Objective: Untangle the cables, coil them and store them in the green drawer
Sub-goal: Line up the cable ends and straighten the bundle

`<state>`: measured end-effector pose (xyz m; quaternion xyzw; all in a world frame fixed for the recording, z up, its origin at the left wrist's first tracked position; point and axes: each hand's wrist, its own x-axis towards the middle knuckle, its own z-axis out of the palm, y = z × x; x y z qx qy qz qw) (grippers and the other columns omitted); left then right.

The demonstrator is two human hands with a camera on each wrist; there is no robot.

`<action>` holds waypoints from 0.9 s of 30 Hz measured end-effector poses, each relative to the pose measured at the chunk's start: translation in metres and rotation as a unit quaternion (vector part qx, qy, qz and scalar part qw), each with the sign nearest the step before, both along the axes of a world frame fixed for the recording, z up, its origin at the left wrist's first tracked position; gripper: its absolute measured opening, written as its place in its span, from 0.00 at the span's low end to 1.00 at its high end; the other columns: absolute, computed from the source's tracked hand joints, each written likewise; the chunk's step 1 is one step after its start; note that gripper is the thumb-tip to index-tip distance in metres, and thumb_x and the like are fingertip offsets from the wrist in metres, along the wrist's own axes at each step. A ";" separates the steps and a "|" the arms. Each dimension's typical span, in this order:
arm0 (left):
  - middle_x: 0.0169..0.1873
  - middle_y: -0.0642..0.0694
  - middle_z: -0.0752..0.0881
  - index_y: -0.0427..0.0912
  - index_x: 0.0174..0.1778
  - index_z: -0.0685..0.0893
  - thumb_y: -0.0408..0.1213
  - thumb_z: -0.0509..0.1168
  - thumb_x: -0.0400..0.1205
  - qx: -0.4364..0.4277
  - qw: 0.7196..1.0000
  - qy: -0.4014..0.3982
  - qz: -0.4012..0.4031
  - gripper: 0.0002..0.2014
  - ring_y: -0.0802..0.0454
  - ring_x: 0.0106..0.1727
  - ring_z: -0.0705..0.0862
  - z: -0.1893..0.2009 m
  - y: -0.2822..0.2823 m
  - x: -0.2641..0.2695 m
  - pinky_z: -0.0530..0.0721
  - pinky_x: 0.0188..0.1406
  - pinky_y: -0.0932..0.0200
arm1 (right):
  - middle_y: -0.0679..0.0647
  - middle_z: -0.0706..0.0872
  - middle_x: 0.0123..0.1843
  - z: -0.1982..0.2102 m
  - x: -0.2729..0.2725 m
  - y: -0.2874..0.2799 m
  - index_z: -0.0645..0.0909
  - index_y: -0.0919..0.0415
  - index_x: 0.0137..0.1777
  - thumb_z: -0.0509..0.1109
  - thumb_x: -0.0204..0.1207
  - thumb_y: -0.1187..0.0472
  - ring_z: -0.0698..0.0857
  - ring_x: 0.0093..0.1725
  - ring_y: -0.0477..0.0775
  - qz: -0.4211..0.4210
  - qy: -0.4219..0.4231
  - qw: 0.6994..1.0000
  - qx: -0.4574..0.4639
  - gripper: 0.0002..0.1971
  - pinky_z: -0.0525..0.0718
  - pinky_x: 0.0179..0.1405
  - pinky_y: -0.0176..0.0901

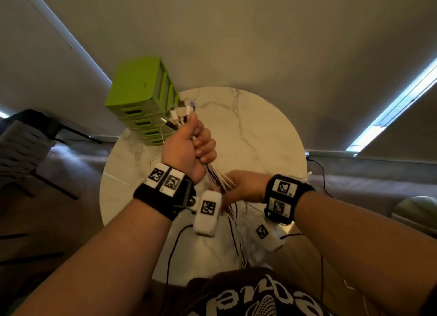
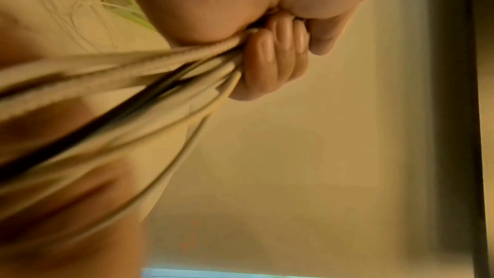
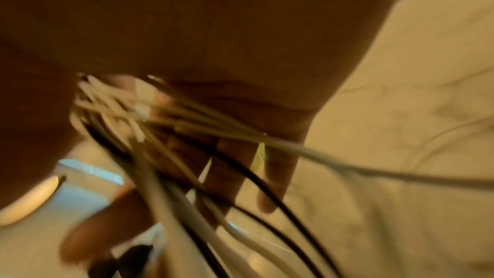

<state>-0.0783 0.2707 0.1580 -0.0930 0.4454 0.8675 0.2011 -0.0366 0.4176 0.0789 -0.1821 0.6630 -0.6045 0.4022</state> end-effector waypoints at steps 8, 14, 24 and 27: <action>0.20 0.54 0.60 0.50 0.31 0.66 0.54 0.56 0.90 0.017 1.000 0.006 0.020 0.22 0.58 0.16 0.56 0.000 -0.012 0.000 0.53 0.14 0.64 | 0.50 0.89 0.44 -0.063 0.005 0.065 0.90 0.44 0.53 0.69 0.84 0.50 0.87 0.46 0.56 -0.127 0.100 0.913 0.374 0.08 0.81 0.46 0.44; 0.20 0.54 0.60 0.50 0.31 0.67 0.54 0.57 0.89 0.011 1.000 -0.019 -0.001 0.22 0.58 0.16 0.56 -0.013 -0.001 0.019 0.51 0.15 0.64 | 0.57 0.89 0.55 -0.089 0.027 0.091 0.86 0.55 0.55 0.62 0.85 0.59 0.87 0.55 0.62 -0.046 0.112 0.862 0.492 0.10 0.84 0.56 0.50; 0.20 0.54 0.60 0.49 0.31 0.67 0.53 0.57 0.89 -0.033 0.999 -0.029 -0.012 0.22 0.59 0.16 0.57 -0.028 -0.005 0.039 0.51 0.15 0.65 | 0.60 0.88 0.60 -0.127 0.064 0.038 0.83 0.58 0.66 0.66 0.81 0.52 0.86 0.59 0.66 0.178 0.092 0.856 0.477 0.17 0.84 0.60 0.51; 0.20 0.54 0.61 0.49 0.31 0.67 0.53 0.57 0.90 -0.038 0.999 -0.027 -0.007 0.22 0.59 0.16 0.57 -0.028 -0.007 0.040 0.51 0.15 0.65 | 0.62 0.88 0.62 -0.135 0.058 0.034 0.81 0.53 0.68 0.65 0.79 0.57 0.87 0.59 0.68 0.153 0.096 0.854 0.488 0.18 0.87 0.62 0.59</action>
